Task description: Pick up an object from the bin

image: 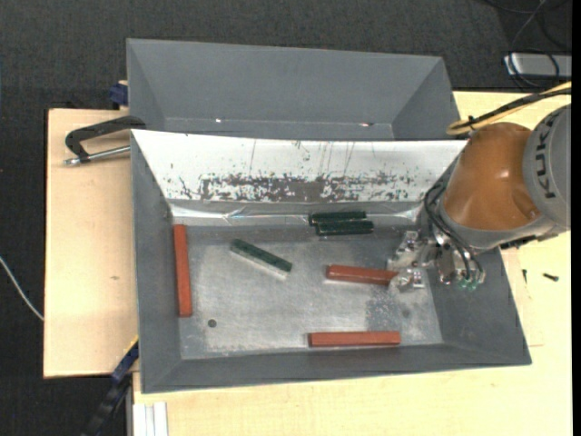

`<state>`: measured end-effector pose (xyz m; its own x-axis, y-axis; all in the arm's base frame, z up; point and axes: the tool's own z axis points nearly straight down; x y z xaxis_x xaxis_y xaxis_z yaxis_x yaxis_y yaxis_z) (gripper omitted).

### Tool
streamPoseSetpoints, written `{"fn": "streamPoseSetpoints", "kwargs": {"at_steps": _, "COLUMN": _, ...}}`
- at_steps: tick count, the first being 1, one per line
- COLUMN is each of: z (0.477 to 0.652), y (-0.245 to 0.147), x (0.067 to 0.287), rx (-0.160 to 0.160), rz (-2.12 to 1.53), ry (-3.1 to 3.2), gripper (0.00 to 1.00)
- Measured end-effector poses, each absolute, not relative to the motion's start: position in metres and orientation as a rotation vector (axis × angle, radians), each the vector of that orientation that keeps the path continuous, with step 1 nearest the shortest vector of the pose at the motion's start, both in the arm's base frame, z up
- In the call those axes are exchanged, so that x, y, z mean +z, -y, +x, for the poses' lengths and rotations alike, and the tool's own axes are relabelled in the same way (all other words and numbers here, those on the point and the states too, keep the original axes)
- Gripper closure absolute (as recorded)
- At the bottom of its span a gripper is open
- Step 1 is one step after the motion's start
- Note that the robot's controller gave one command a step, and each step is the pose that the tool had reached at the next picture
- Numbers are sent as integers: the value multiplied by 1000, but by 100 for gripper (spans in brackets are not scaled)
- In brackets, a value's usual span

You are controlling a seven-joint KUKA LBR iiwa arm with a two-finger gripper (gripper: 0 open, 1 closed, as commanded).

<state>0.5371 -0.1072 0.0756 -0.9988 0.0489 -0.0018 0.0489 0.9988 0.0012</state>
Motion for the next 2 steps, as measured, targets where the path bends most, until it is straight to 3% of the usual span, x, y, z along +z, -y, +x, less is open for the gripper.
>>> {"fn": "streamPoseSetpoints", "kwargs": {"at_steps": 1, "z": 537, "y": 107, "x": 76, "rx": 2, "rz": 77, "ry": -3139, "gripper": 100}}
{"fn": "streamPoseSetpoints", "kwargs": {"at_steps": 2, "z": 563, "y": 119, "x": 232, "rx": -1, "rz": 195, "ry": -3126, "gripper": 100}}
